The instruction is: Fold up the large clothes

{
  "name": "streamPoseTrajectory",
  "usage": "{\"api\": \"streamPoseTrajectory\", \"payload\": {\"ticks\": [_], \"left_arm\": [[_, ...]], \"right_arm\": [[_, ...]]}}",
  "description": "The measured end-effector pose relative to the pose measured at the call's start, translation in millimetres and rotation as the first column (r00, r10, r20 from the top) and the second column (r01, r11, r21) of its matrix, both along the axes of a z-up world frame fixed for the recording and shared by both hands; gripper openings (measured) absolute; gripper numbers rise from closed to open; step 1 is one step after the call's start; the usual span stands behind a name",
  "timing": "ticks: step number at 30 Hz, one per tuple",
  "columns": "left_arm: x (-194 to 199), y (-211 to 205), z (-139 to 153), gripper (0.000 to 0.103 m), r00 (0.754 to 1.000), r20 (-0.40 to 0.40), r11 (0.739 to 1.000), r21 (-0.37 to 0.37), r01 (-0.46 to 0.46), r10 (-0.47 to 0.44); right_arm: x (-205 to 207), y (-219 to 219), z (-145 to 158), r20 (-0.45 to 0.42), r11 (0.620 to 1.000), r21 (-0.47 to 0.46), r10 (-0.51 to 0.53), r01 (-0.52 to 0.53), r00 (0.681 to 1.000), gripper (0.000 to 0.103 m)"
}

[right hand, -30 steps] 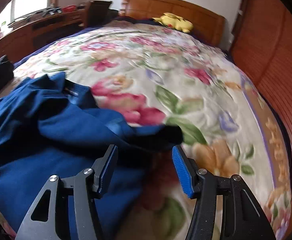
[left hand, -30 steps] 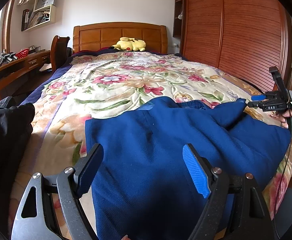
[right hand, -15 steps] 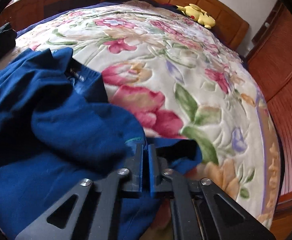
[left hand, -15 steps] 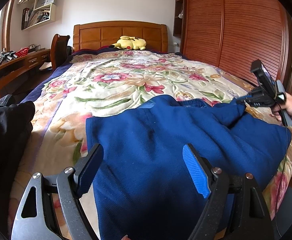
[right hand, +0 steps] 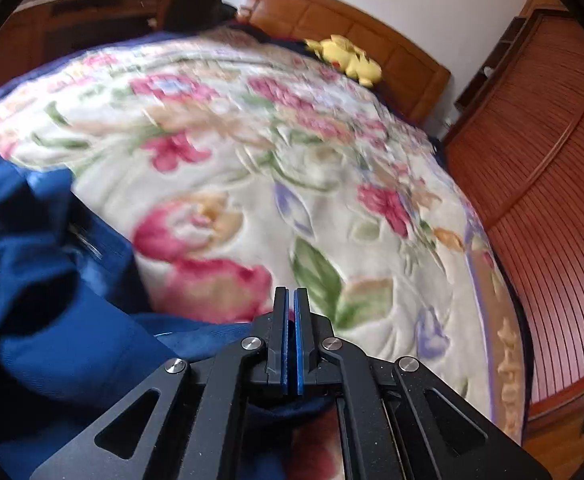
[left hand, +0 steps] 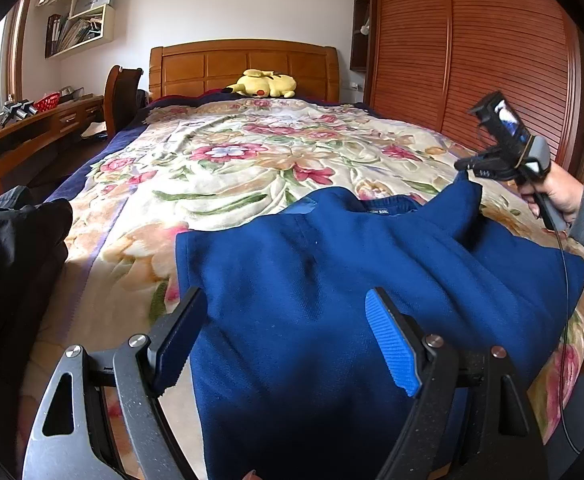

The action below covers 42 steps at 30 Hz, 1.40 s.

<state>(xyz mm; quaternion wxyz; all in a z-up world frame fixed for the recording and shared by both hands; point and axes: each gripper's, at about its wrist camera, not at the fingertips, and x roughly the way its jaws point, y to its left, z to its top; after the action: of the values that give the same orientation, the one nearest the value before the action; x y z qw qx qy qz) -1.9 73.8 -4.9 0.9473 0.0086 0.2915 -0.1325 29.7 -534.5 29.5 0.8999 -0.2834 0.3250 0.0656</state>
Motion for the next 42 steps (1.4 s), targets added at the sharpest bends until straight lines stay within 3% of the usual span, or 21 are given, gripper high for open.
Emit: {"api": "streamPoseTrajectory", "payload": {"ticks": [5,7,9,11,14,18,22,28,34,36,37,38,42], "left_arm": [[0.8,0.6,-0.2,0.082,1.0,-0.001,1.0,0.0,0.001,-0.001],[0.9,0.3,-0.4,0.082,1.0,-0.002,1.0,0.001,0.0,0.0],[0.7,0.4,-0.4,0.082,1.0,-0.004,1.0,0.002,0.0,0.0],[0.9,0.1,-0.3,0.082,1.0,-0.004,1.0,0.003,0.001,-0.001],[1.3,0.1,-0.8,0.082,1.0,-0.004,1.0,0.004,0.002,-0.002],[2.3,-2.3,-1.5,0.082,1.0,-0.007,1.0,0.01,0.002,-0.002],[3.1,-3.5,-1.9,0.082,1.0,-0.007,1.0,0.008,0.003,-0.003],[3.1,-3.5,-2.0,0.082,1.0,-0.009,1.0,0.007,0.004,-0.004],[3.3,-3.6,-2.3,0.082,1.0,-0.009,1.0,0.008,0.005,-0.004],[3.0,-3.9,-2.4,0.082,1.0,-0.009,1.0,0.009,0.005,-0.005],[3.0,-3.7,-2.2,0.082,1.0,-0.009,1.0,0.009,0.005,-0.005],[3.0,-3.7,-2.1,0.082,1.0,-0.008,1.0,0.01,0.005,-0.005],[3.3,-3.6,-2.2,0.082,1.0,-0.009,1.0,0.008,0.004,-0.004]], "right_arm": [[27.0,-4.9,-14.8,-0.091,0.997,0.02,-0.068,0.07,0.993,0.002],[29.9,-1.4,-8.5,-0.101,0.996,0.059,-0.058,0.064,0.993,0.012],[30.8,-2.4,-2.1,-0.09,0.994,0.093,-0.042,0.051,0.995,0.041],[22.9,1.3,7.9,-0.06,0.992,0.127,-0.017,0.025,0.998,0.057],[8.3,9.6,21.3,-0.027,0.988,0.156,0.026,-0.021,0.999,0.06],[-12.3,34.2,23.3,-0.079,0.968,0.204,0.164,-0.145,0.983,0.06],[-21.2,65.2,0.7,-0.185,0.954,0.159,0.281,-0.254,0.942,0.06],[-6.0,72.7,-32.6,-0.308,0.971,0.061,0.239,-0.232,0.921,0.06],[7.8,67.9,-39.2,-0.36,0.972,0.087,0.237,-0.22,0.903,0.059],[4.3,68.7,-38.1,-0.354,0.967,0.079,0.253,-0.241,0.9,0.03],[1.0,71.4,-38.4,-0.359,0.963,0.077,0.269,-0.259,0.893,0.021],[-3.8,74.0,-38.5,-0.347,0.96,0.053,0.274,-0.273,0.897,0.003],[-19.6,82.3,-32.0,-0.305,0.951,0.003,0.296,-0.31,0.905,0.003]]}}
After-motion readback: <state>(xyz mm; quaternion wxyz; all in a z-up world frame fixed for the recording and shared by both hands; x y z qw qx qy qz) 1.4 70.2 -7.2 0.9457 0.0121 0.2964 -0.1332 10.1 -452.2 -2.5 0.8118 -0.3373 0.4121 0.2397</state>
